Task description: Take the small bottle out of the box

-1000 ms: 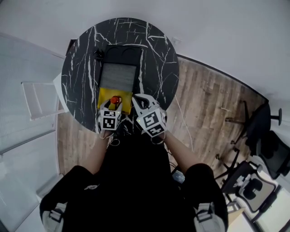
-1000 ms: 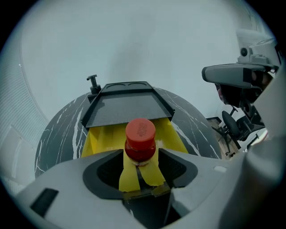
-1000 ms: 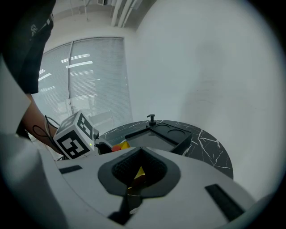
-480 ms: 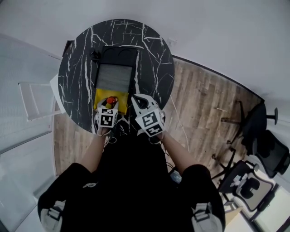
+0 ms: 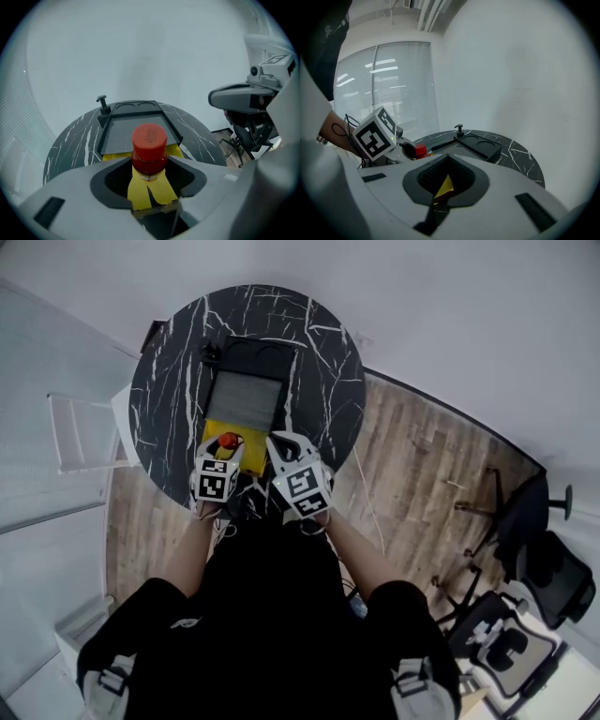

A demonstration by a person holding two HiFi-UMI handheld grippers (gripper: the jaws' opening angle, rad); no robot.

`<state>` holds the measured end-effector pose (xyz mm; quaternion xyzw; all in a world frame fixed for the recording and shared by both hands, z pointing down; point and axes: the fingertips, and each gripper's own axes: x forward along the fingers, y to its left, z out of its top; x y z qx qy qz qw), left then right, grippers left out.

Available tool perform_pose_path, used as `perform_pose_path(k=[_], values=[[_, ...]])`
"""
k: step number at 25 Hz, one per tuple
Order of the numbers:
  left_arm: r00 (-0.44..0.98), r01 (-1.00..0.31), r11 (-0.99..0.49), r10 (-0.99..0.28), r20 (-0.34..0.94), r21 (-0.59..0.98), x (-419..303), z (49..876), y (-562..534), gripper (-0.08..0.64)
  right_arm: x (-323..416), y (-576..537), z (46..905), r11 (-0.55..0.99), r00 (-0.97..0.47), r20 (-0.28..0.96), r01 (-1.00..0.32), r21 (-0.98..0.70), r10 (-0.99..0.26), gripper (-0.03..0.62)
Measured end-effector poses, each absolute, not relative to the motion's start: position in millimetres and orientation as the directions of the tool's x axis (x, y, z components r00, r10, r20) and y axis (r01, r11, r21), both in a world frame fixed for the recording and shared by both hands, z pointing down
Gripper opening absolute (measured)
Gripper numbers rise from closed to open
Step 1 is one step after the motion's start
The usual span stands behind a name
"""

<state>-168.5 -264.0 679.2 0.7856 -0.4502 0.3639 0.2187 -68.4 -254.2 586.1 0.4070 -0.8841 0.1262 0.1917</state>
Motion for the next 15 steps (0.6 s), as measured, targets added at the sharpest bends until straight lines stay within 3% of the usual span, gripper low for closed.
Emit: perform_pose_path(k=[15], values=[[0.332, -0.899, -0.438, -0.702, 0.63, -0.014, -177.1, 562.4, -264.6, 0.215, -103.1, -261.0, 528.5, 0.673, -0.654, 0.319, -0.737, -0.063, -0.686, -0.003]])
